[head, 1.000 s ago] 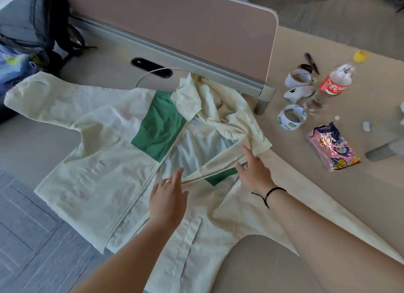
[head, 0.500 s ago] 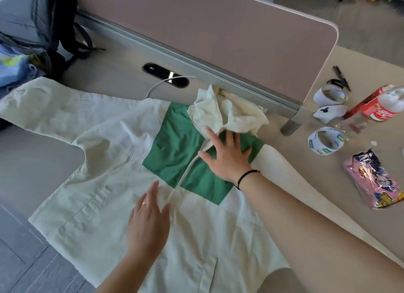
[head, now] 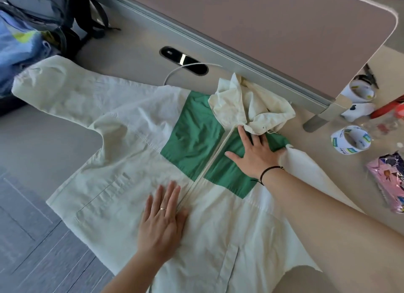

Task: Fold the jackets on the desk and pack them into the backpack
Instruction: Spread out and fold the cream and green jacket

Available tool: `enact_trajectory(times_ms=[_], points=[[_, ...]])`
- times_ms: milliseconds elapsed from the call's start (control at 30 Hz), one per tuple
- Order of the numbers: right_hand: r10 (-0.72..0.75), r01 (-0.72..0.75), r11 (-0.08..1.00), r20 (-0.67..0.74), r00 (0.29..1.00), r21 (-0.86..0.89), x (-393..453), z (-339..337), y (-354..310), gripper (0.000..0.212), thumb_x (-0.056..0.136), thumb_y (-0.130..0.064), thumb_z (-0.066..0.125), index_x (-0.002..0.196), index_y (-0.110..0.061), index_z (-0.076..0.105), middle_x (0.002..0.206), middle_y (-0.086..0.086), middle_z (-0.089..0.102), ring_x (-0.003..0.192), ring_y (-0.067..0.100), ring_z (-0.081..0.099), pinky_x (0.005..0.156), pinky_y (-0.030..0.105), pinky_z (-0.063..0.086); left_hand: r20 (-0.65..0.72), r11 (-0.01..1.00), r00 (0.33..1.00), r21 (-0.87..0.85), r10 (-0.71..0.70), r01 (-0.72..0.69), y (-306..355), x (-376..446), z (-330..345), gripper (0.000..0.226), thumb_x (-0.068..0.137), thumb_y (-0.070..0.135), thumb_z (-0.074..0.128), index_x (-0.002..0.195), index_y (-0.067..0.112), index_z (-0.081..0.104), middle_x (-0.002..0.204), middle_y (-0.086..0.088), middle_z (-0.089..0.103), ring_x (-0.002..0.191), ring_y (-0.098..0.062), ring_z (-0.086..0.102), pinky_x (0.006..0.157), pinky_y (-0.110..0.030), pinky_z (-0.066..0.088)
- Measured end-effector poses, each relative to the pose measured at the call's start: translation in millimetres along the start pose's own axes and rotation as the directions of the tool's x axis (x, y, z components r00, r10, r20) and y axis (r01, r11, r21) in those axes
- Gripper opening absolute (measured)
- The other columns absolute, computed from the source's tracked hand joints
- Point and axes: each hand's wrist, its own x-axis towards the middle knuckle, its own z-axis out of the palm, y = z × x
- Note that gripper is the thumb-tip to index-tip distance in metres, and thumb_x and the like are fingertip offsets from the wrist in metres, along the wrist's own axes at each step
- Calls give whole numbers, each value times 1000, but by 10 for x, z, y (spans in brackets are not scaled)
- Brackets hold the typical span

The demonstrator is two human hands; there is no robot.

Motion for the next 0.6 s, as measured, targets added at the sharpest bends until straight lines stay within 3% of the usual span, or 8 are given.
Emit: enact_trajectory(times_ms=[133, 300, 467, 600], points=[[65, -67, 998, 80, 995, 19, -54, -73, -6, 90, 80, -91, 24, 143, -56, -29, 166, -8, -17, 154, 26, -9, 101, 85, 12, 15, 993, 994, 53, 106, -107, -223, -155, -83, 60, 103, 47, 25, 158, 24, 25, 165, 3, 24, 152, -27, 21, 122, -44, 15], [172, -176, 984, 125, 977, 25, -350, -80, 119, 96, 82, -86, 34, 144, -53, -31, 167, -2, -15, 154, 33, -8, 105, 82, 11, 35, 992, 996, 89, 83, -86, -385, -517, -115, 61, 103, 49, 25, 160, 26, 19, 166, 1, 19, 153, -28, 17, 123, -45, 11], [-47, 47, 999, -45, 998, 9, -1088, 346, 69, 78, 95, -70, 26, 154, -42, -17, 167, 5, -15, 154, 30, -8, 115, 71, 8, 74, 992, 996, 116, 40, -48, -384, -904, -100, 65, 102, 55, 30, 160, 26, 22, 167, -3, 16, 155, -25, 8, 124, -44, 6], [-143, 142, 988, 20, 989, 62, -2001, 856, -96, 75, 94, -73, 15, 153, -43, -20, 165, 3, -26, 153, 28, -16, 117, 67, -2, 152, 991, 988, 131, -34, 14, -224, -1185, -99, 74, 99, 70, 10, 160, 31, -6, 168, 4, -8, 154, -16, -14, 123, -40, -8]])
